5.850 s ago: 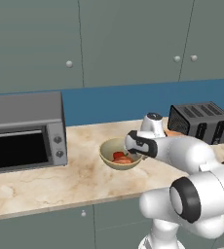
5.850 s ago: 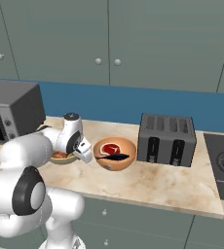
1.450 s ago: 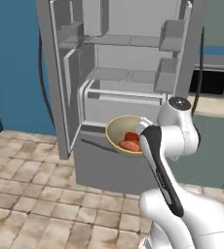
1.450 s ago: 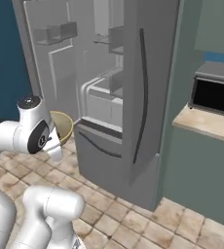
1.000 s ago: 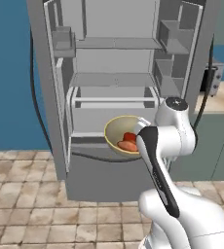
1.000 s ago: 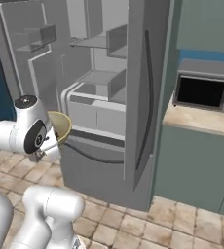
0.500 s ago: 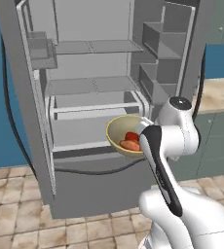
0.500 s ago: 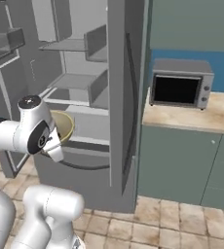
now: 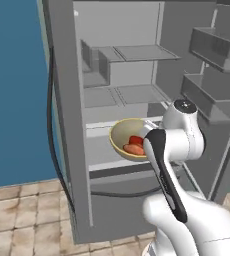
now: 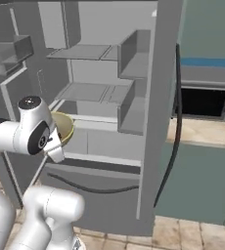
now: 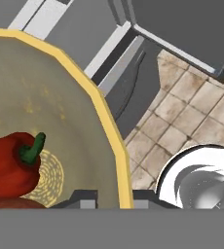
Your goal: Place the bowl with the bell pepper and sweet potato on the top shelf of the fridge. Place the bowl with the fish and steak on the second highest shelf of the fridge.
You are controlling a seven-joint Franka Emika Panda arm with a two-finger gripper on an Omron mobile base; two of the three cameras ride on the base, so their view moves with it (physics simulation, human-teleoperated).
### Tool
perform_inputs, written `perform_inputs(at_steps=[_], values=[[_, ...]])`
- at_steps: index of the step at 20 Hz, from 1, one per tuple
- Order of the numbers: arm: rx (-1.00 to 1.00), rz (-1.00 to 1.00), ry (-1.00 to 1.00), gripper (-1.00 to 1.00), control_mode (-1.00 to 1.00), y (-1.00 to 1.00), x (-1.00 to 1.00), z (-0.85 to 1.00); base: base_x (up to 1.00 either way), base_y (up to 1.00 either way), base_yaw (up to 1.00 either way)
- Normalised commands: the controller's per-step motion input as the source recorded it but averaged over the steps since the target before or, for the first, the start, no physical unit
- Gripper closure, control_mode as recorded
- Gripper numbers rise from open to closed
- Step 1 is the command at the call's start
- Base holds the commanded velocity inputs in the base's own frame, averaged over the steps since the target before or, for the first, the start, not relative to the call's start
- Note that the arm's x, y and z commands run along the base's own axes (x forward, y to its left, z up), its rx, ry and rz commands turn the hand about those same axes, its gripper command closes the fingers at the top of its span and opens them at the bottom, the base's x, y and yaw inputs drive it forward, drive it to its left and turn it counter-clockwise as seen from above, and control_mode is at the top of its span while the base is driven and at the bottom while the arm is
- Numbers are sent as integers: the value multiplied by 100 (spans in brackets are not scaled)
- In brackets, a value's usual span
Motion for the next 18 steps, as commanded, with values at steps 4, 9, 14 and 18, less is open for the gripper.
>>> perform_inputs(at_steps=[4, 9, 14, 18], values=[[0, 0, 0, 100, 100, 0, 0, 0, 82, 29, -11], [0, 0, 0, 100, 100, 0, 0, 0, 72, 21, -11], [-1, -1, -2, 100, -100, 1, 0, 7, 26, 6, -7], [-4, -2, -29, 100, -100, 0, -12, 77, 0, 0, 0]])
